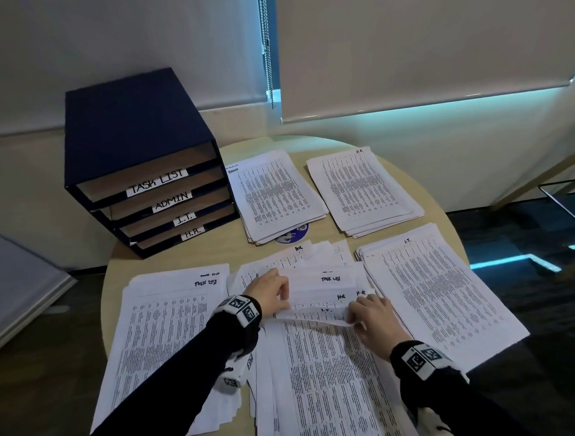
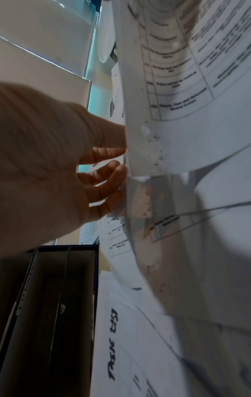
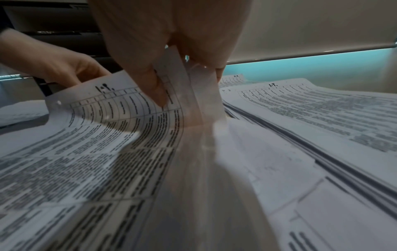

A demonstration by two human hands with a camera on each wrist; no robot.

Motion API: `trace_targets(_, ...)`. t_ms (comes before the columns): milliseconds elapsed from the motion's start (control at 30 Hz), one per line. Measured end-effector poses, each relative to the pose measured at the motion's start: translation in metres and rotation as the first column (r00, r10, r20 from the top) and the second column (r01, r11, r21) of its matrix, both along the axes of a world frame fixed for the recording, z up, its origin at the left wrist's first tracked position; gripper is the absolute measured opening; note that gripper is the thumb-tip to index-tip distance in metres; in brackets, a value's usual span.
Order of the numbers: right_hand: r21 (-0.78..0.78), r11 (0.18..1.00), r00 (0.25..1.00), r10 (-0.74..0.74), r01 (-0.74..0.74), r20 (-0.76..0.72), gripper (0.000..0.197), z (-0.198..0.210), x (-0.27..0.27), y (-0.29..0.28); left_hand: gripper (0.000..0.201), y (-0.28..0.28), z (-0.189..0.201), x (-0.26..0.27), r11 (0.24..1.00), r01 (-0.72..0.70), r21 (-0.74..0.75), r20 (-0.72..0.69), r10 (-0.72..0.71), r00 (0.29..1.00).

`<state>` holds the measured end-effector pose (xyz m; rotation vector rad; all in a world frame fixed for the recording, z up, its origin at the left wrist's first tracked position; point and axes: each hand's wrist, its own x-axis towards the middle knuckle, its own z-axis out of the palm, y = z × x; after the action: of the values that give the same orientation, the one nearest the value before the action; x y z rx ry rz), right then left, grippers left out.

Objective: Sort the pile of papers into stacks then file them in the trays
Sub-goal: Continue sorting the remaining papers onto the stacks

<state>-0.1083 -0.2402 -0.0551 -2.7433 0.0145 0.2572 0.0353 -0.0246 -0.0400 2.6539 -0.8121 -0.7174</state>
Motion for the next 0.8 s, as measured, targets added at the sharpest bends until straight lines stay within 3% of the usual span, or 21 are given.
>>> trace_targets(267,-0.030,0.999,0.998,-0.028,0.030,0.055,0.008,-0.003,0.006,-0.002,0.014,0.001,0.001,-0.017,0.994,0.092,-0.063,0.093,-0.086,0.992)
trace_targets(533,-0.063,0.997,0.998,-0.036,0.039,0.045,0.012,-0.005,0.004,-0.002,0.030,0.009,-0.001,-0.036,0.950,0.311,-0.012,0.137,-0.307,0.942)
trace_targets(633,-0.116,0.992,0.998,-0.039,0.044,0.046,0.027,-0.010,0.005,-0.003,0.029,0.012,0.003,-0.038,0.948,0.318,-0.004,0.119,-0.315,0.942)
trace_targets(800,-0.101,0.994,0.998,0.031,-0.037,-0.053,0.015,0.000,0.013,-0.004,0.033,0.004,0.010,-0.033,0.986,0.135,-0.096,0.070,-0.128,0.989)
